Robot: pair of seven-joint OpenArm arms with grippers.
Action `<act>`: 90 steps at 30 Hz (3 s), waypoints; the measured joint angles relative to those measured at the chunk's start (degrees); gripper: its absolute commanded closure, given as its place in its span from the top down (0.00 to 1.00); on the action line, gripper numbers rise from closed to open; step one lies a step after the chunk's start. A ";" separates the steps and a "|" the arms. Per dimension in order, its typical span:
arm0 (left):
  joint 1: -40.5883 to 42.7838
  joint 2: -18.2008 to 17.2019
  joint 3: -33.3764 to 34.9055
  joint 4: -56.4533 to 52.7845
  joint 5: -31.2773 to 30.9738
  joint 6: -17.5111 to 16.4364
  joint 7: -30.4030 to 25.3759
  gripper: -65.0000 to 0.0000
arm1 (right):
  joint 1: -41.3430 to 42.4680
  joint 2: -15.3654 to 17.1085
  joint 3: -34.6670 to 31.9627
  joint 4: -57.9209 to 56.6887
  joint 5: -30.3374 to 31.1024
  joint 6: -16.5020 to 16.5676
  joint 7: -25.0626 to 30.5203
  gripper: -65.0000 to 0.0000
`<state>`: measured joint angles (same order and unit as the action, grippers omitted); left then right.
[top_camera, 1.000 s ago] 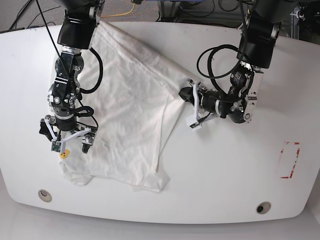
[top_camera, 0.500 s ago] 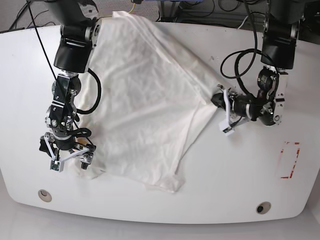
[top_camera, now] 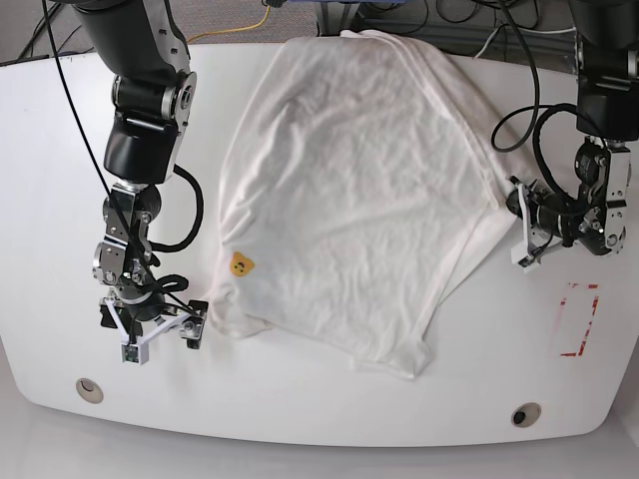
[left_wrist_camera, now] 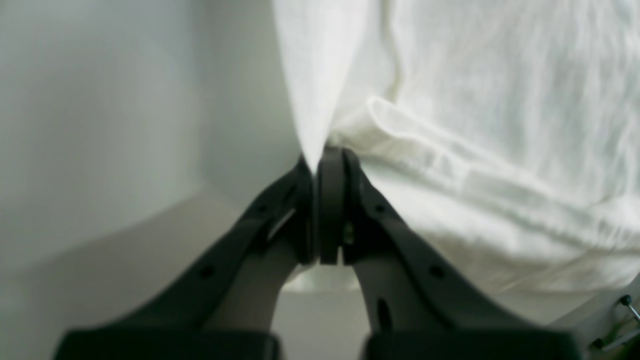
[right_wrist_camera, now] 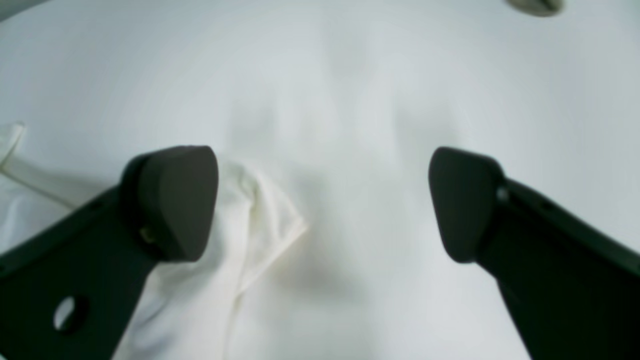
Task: Layout the t-shirt on the table in an organized manner, then fold the t-shirt properly
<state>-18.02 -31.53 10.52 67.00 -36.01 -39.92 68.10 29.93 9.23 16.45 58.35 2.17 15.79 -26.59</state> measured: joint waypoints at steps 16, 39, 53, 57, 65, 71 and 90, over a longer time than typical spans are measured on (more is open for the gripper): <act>-0.22 -0.72 0.02 0.00 -0.37 -0.02 -0.20 0.00 | 7.06 -3.17 0.00 -17.77 -0.42 7.52 0.48 1.00; -0.22 -1.09 0.02 0.02 -0.52 -0.02 -0.22 0.00 | 7.93 -4.50 -6.01 -31.06 -0.42 6.97 16.57 0.43; -0.63 -3.30 0.02 -0.02 -0.85 -0.02 -0.44 0.00 | 8.11 -4.44 -6.01 -24.74 -0.66 7.19 12.72 0.00; -2.75 -3.45 0.02 -0.28 -0.50 -0.04 -0.39 0.00 | 8.28 -3.76 -6.01 -18.58 -0.46 7.19 8.35 0.00; -9.99 -3.30 0.07 -0.09 -0.70 -0.07 -0.20 0.00 | 8.39 -2.82 -5.86 -4.31 -0.66 7.13 -0.68 0.00; -17.46 -3.48 0.04 1.90 -0.35 -0.07 0.04 0.00 | 9.03 -3.08 -5.97 4.52 -0.66 7.43 -5.90 0.00; -44.39 -3.74 -0.02 12.13 -1.09 -0.07 5.62 0.00 | 25.05 -1.73 -6.16 12.11 -0.48 7.65 -14.05 0.00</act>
<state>-62.41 -35.27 10.50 79.13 -37.10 -39.99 73.71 54.98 7.51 10.28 70.46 1.69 23.44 -40.64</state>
